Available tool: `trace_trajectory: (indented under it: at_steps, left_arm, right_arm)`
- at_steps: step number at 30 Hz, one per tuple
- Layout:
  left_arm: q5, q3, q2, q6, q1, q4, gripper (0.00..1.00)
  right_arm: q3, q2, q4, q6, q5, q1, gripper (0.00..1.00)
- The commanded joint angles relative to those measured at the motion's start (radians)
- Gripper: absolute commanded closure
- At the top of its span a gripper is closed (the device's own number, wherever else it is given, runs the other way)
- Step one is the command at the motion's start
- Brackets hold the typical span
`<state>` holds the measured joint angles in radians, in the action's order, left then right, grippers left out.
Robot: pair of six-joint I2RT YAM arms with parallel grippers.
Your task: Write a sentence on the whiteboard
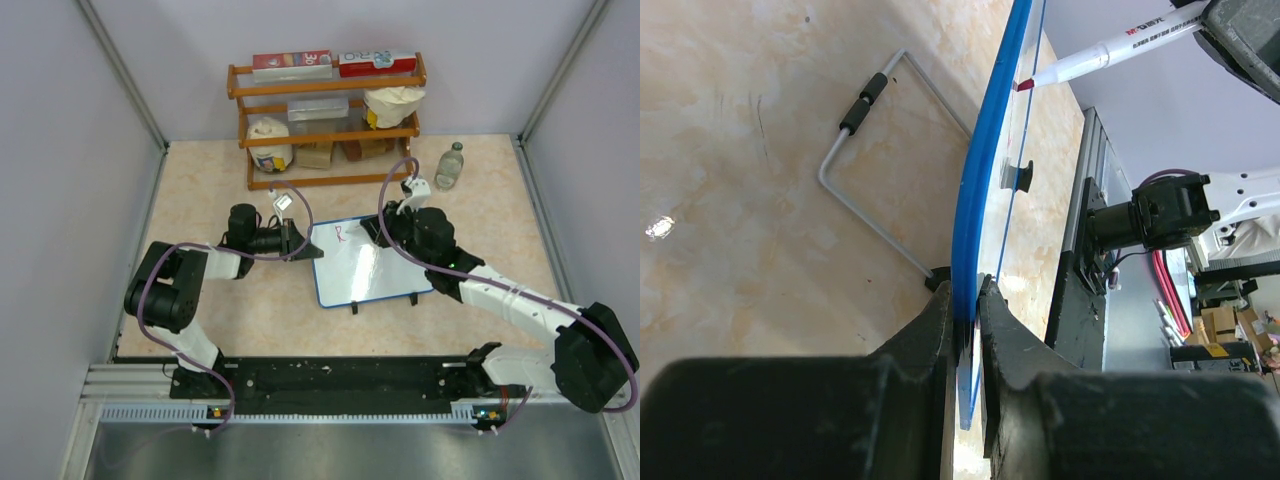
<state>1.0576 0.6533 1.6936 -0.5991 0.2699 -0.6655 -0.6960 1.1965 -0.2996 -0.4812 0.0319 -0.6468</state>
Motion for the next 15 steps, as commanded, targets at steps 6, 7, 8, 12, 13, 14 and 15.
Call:
trace_trajectory:
  at_steps: [6, 7, 8, 12, 13, 14, 15]
  left_arm:
    - [-0.042, 0.014, 0.014, 0.042, 0.003, 0.041, 1.0]
    - [-0.042, 0.014, 0.015, 0.041, 0.003, 0.043, 1.0]
    - [-0.042, 0.014, 0.014, 0.041, 0.003, 0.041, 1.0]
    - [-0.042, 0.014, 0.015, 0.041, 0.003, 0.041, 1.0]
    - [-0.042, 0.014, 0.017, 0.041, 0.003, 0.043, 1.0]
    - [-0.042, 0.014, 0.017, 0.042, 0.003, 0.043, 1.0]
    - [-0.044, 0.014, 0.015, 0.041, 0.003, 0.043, 1.0]
  right_arm:
    - [0.006, -0.012, -0.027, 0.021, 0.008, 0.004, 1.0]
    - [0.01, -0.014, -0.026, 0.021, 0.007, 0.004, 1.0]
    - [0.015, -0.015, -0.026, 0.02, 0.005, 0.004, 1.0]
    - [0.032, -0.023, -0.026, 0.018, -0.004, 0.006, 1.0]
    - [0.038, -0.026, -0.026, 0.018, -0.004, 0.004, 1.0]
    - [0.041, -0.028, -0.024, 0.018, -0.004, 0.006, 1.0]
    - [0.044, -0.031, -0.023, 0.016, -0.007, 0.004, 1.0]
